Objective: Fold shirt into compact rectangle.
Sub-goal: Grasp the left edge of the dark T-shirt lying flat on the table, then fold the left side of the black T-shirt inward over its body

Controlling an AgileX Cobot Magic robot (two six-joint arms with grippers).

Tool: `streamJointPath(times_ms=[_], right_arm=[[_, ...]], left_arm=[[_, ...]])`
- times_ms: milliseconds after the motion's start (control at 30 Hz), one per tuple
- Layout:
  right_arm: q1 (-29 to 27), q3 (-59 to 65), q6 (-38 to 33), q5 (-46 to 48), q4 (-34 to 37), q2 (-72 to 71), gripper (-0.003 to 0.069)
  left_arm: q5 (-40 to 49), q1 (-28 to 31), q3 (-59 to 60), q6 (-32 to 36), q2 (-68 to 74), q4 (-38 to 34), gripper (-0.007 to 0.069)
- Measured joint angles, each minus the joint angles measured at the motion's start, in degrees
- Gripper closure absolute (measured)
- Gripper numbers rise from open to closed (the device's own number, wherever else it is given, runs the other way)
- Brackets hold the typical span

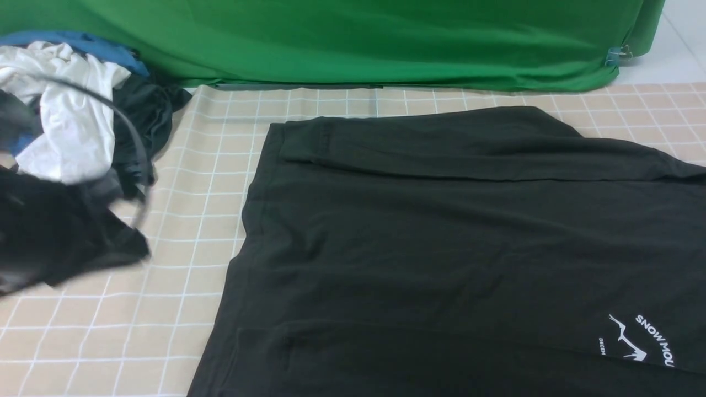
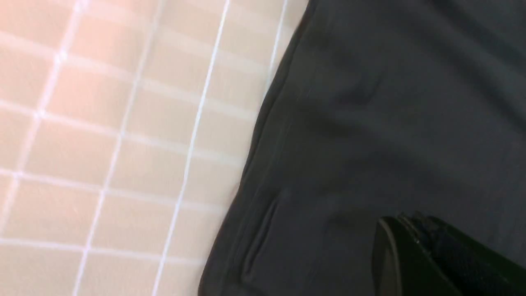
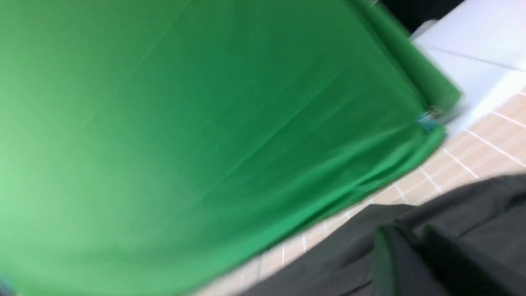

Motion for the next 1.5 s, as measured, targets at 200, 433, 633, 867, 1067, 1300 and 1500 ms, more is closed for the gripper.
streamJointPath(times_ms=[200, 433, 633, 867, 1067, 1300, 1500], right_arm=[[0.0, -22.6, -17.5, 27.0, -0.3, 16.7, 0.0620], [0.0, -33.1, -29.8, 45.0, -0.5, 36.6, 0.0620], [0.0, -33.3, -32.0, 47.0, -0.6, 40.5, 0.0620], [0.0, -33.6, -32.1, 46.1, -0.6, 40.5, 0.0616], [0.0, -33.6, -32.1, 45.5, -0.6, 40.5, 0.0614], [0.0, -33.6, -32.1, 45.1, -0.6, 40.5, 0.0608], [0.0, -33.6, -32.1, 44.9, -0.6, 40.5, 0.0604]], left_arm=[[-6.1, -15.4, 6.1, -6.5, 8.8, 4.8, 0.0613], [-8.3, -26.3, 6.0, -21.1, 19.8, 19.7, 0.0606], [-17.8, -26.6, 5.6, -21.7, 25.5, 23.5, 0.0422], [-25.2, -26.6, 5.5, -18.4, 29.3, 24.0, 0.0146], [-25.8, -26.7, 5.3, -13.5, 29.8, 23.9, 0.0183], [-23.8, -26.8, 5.2, -12.4, 29.8, 23.6, 0.0572], [-16.7, -26.8, 3.9, -12.4, 25.4, 23.8, 0.0580]])
